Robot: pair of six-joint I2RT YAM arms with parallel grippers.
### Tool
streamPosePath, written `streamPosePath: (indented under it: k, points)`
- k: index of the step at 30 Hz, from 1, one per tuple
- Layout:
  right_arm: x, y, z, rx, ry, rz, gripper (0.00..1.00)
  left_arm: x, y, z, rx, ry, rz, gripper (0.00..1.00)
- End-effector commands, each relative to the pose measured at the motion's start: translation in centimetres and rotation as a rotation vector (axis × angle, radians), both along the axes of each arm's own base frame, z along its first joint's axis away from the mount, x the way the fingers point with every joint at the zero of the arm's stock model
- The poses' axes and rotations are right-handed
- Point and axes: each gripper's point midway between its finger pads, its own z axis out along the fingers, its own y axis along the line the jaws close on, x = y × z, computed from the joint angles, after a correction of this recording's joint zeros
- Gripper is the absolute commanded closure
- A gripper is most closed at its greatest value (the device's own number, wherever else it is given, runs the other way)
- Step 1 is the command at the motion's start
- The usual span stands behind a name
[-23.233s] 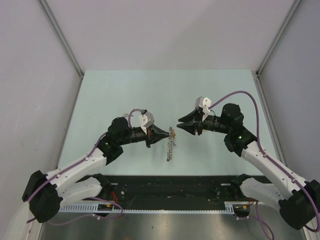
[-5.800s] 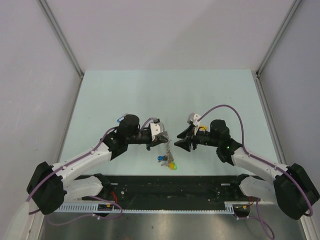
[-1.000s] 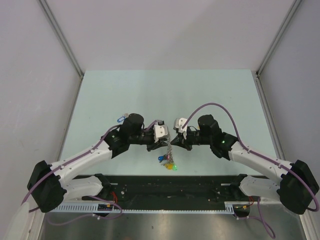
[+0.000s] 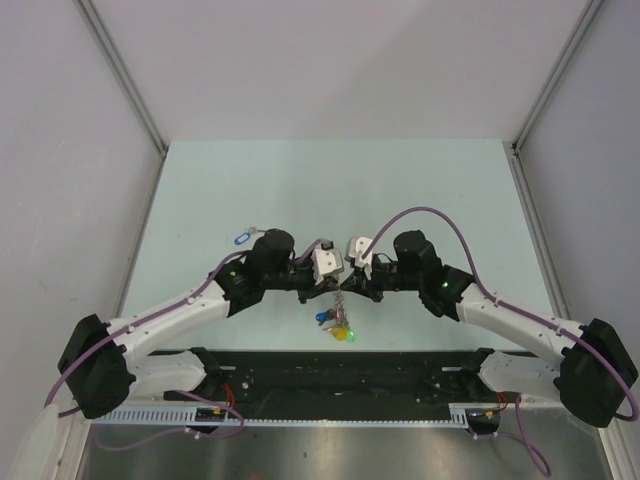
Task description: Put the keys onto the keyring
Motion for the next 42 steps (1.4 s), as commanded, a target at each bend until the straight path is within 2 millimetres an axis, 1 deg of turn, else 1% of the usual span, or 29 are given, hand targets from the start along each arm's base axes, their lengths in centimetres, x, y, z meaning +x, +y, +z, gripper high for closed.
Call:
streamPosePath:
  k: [1, 5, 6, 7, 9, 11, 12, 13, 14, 16, 17, 18, 20, 21, 22, 23, 24, 25, 26, 27, 30, 32, 35, 36, 37, 39, 40, 41, 42]
  points:
    - [0.5, 1.5, 3.4, 0.077, -0.079, 0.031, 1.00, 0.0, -1.3, 1.7, -0.049, -0.017, -0.033, 0.81]
    - [0.4, 1.6, 3.5, 0.080, -0.081, 0.035, 1.00, -0.2, -1.5, 1.5, -0.039, -0.009, -0.041, 0.88]
    - [0.4, 1.5, 3.4, 0.078, -0.077, 0.035, 1.00, -0.2, -1.5, 1.4, -0.036, -0.008, -0.038, 0.95]
    - [0.4, 1.5, 3.5, 0.079, -0.078, 0.035, 1.00, -0.1, -1.5, 1.5, -0.036, -0.010, -0.035, 1.00]
    - [0.3, 1.4, 3.6, 0.080, -0.072, 0.028, 1.00, -0.1, -1.4, 1.7, -0.040, -0.017, -0.033, 0.99]
    - [0.6, 1.1, 3.7, 0.082, -0.065, 0.004, 0.93, -0.3, -1.4, 2.0, -0.058, -0.031, -0.039, 1.00]
    - [0.6, 0.9, 3.7, 0.083, -0.048, -0.004, 0.88, -0.2, -1.3, 2.1, -0.068, -0.038, -0.035, 1.00]
    - [0.4, 0.6, 4.3, 0.098, -0.045, 0.005, 0.72, -0.3, -1.3, 2.4, -0.086, -0.051, -0.035, 1.00]
    - [0.8, 0.2, 4.4, 0.105, -0.035, -0.013, 0.65, -0.3, -1.2, 2.6, -0.097, -0.058, -0.032, 1.00]
    - [0.5, -0.5, 5.4, 0.136, -0.023, -0.029, 0.55, -0.4, -1.1, 2.7, -0.114, -0.060, -0.027, 1.00]
    - [0.9, -1.1, 5.9, 0.150, -0.025, -0.052, 0.53, -0.3, -1.2, 3.7, -0.152, -0.080, -0.021, 1.00]
    - [1.0, -1.6, 6.2, 0.161, -0.024, -0.069, 0.50, -0.4, -1.3, 4.0, -0.181, -0.085, -0.028, 1.00]
    - [0.9, -2.6, 8.3, 0.227, -0.044, -0.106, 0.45, -0.4, -1.1, 4.8, -0.224, -0.085, -0.019, 1.00]
    - [1.7, -3.5, 8.8, 0.249, -0.050, -0.163, 0.42, -0.6, -1.3, 5.7, -0.264, -0.100, -0.033, 1.00]
    - [1.8, -4.0, 8.9, 0.274, -0.028, -0.198, 0.40, -0.6, -1.1, 5.7, -0.279, -0.102, -0.029, 1.00]
    - [1.9, -4.7, 10.5, 0.328, -0.055, -0.229, 0.39, -0.8, -1.0, 6.5, -0.309, -0.109, -0.029, 0.99]
    - [2.5, -5.6, 10.9, 0.352, -0.061, -0.282, 0.35, -0.9, -1.0, 7.5, -0.351, -0.136, -0.032, 1.00]
    - [2.6, -6.0, 10.7, 0.367, -0.051, -0.305, 0.34, -1.0, -0.8, 7.4, -0.365, -0.137, -0.026, 1.00]
    - [2.4, -6.4, 11.5, 0.408, -0.035, -0.328, 0.32, -1.1, -0.7, 7.7, -0.385, -0.133, -0.021, 1.00]
    - [2.8, -6.9, 11.7, 0.424, -0.028, -0.366, 0.30, -1.2, -0.4, 8.7, -0.423, -0.158, -0.019, 1.00]
    - [3.2, -7.6, 11.8, 0.471, 0.030, -0.445, 0.28, -1.5, 0.1, 10.1, -0.491, -0.169, -0.008, 1.00]
    - [3.4, -7.8, 11.5, 0.490, 0.069, -0.478, 0.28, -1.6, 0.4, 10.7, -0.520, -0.157, 0.005, 1.00]
    - [3.6, -8.0, 11.9, 0.568, 0.156, -0.533, 0.27, -2.1, 1.0, 12.1, -0.577, -0.158, 0.021, 1.00]
    - [3.2, -7.7, 11.7, 0.579, 0.194, -0.514, 0.21, -2.3, 1.2, 12.5, -0.598, -0.166, 0.021, 1.00]
    - [2.8, -7.3, 11.8, 0.579, 0.197, -0.481, 0.20, -2.5, 1.4, 12.1, -0.598, -0.165, 0.025, 1.00]
    - [1.6, -6.3, 12.1, 0.580, 0.185, -0.393, 0.22, -2.7, 1.8, 12.5, -0.624, -0.141, 0.048, 1.00]
    - [1.6, -6.0, 12.0, 0.576, 0.176, -0.384, 0.22, -2.7, 1.9, 12.3, -0.626, -0.133, 0.056, 1.00]
    - [0.7, -5.1, 12.3, 0.584, 0.167, -0.347, 0.23, -2.8, 2.1, 12.7, -0.644, -0.123, 0.065, 1.00]
    - [1.1, -5.1, 12.3, 0.597, 0.149, -0.378, 0.25, -2.6, 2.3, 12.8, -0.655, -0.124, 0.081, 1.00]
